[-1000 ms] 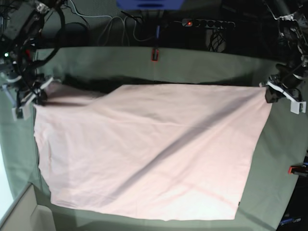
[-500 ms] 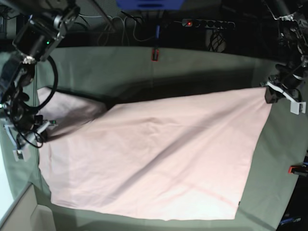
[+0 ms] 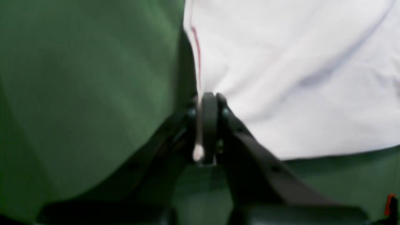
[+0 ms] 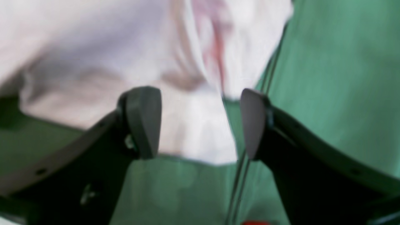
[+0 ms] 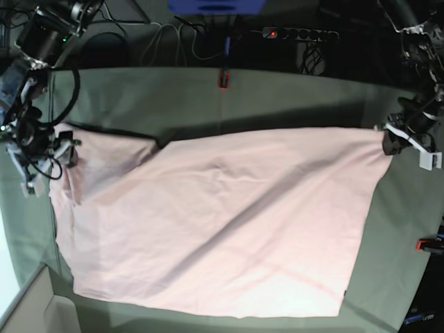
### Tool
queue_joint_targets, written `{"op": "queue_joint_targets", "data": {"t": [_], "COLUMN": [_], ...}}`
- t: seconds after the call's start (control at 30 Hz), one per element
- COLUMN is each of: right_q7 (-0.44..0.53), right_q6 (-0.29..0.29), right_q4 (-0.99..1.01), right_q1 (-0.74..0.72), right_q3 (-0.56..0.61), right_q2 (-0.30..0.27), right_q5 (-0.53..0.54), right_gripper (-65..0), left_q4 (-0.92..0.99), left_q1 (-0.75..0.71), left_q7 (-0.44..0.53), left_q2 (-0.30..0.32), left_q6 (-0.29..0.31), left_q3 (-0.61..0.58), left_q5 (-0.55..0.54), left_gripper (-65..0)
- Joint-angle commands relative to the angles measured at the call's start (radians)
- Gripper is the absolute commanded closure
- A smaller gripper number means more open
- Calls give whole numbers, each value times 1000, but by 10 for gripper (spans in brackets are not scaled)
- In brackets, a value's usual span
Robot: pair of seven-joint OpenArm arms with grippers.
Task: Layout the t-shirt on the table in an organized manner, then fold the t-shirt properly
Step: 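Release the right gripper and regrasp the shirt edge beside it, then lift the grasped shirt edge with the right gripper and pull it outward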
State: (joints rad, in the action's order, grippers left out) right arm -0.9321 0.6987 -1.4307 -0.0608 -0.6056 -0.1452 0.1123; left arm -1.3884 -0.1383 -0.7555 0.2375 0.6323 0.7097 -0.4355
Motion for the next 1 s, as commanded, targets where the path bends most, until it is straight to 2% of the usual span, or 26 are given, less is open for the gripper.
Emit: {"op": "queue_joint_targets", "data": {"t": [0.0, 0.33, 0.4, 0.43, 0.5, 0.6, 0.73, 0.97], "right_q7": [20, 20, 20, 20, 20, 20, 18, 9], "right_q6": [-1, -1, -1, -1, -1, -1, -1, -1], "right_q4": [-15, 141, 155, 161, 161, 150, 31, -381], "right_q1": [-9, 19, 20, 26, 42, 49, 117, 295], "right_q3": [-6, -6, -6, -6, -1, -1, -1, 3], "right_q2": [-9, -8, -8, -6, -3, 23, 62, 220], "right_q5": [17, 16, 16, 16, 17, 19, 20, 17], "right_gripper": [-381, -378, -358, -327, -222, 0, 0, 0], "left_q4": [-12, -10, -10, -10, -10, -10, -10, -18], "left_q1": [4, 6, 6, 6, 4, 4, 4, 2], "left_q7": [18, 18, 18, 18, 18, 18, 18, 17], "left_q2": [18, 18, 18, 18, 18, 18, 18, 18], "left_q6": [5, 5, 5, 5, 5, 5, 5, 5], "left_q3": [3, 3, 3, 5, 6, 6, 6, 6], "left_q5": [-13, -13, -13, -13, -13, -13, -13, -13], "left_gripper": [-7, -7, -7, -7, -7, -6, -6, -6]}}
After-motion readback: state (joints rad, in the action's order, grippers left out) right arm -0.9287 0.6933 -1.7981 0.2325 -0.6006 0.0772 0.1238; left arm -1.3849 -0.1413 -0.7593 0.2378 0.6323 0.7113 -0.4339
